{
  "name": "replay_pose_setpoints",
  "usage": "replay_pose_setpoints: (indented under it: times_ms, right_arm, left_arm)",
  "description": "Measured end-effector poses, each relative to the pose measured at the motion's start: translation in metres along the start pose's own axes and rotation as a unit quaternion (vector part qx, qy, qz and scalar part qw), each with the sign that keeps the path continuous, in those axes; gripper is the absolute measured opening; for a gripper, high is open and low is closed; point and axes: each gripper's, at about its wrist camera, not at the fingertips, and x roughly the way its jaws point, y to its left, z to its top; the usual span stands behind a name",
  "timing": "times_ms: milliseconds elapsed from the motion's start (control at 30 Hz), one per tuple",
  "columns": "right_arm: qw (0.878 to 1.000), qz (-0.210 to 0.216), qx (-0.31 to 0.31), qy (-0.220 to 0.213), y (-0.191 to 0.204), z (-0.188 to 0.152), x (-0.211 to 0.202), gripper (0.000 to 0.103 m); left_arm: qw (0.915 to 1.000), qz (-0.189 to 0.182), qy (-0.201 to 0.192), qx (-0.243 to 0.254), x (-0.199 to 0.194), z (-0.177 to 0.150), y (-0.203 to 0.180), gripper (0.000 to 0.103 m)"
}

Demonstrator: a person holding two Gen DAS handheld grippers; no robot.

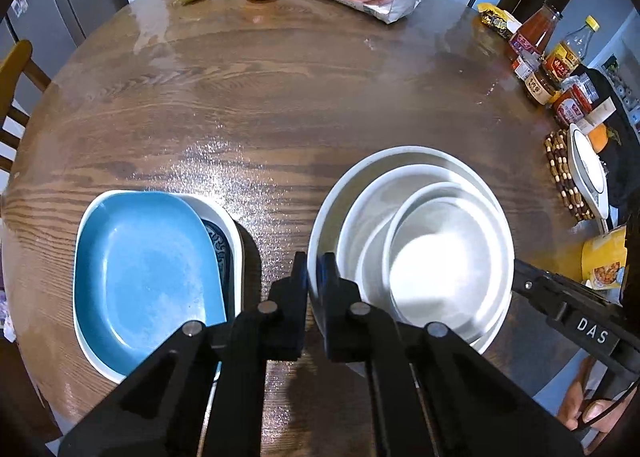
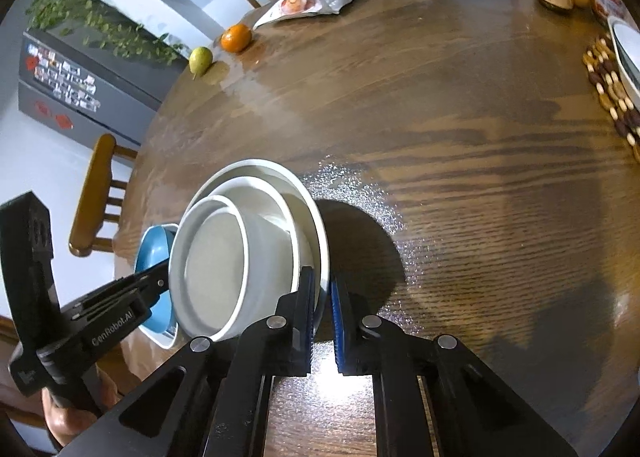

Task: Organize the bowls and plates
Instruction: 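Lift the nested bowl stack with the left tool over the teal dish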

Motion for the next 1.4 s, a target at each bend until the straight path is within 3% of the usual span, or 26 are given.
replay_pose_setpoints:
  times_ms: [533,1400]
  right_arm:
    - [1.0,-0.002,-0.003,-0.027,0.009,-0.003,-0.024,0.011]
    - [0.998,0.017,-0.042,-0.038,0.043,0.004,-0.036,0.011]
  left_arm:
    - [0.9985,0.01,-0.05,0.017,-0.022,0.002,-0.011,0.002]
    - [0.9955,0.022,-0.09,-0.017,-0.055,-0.002,0.013,0.002]
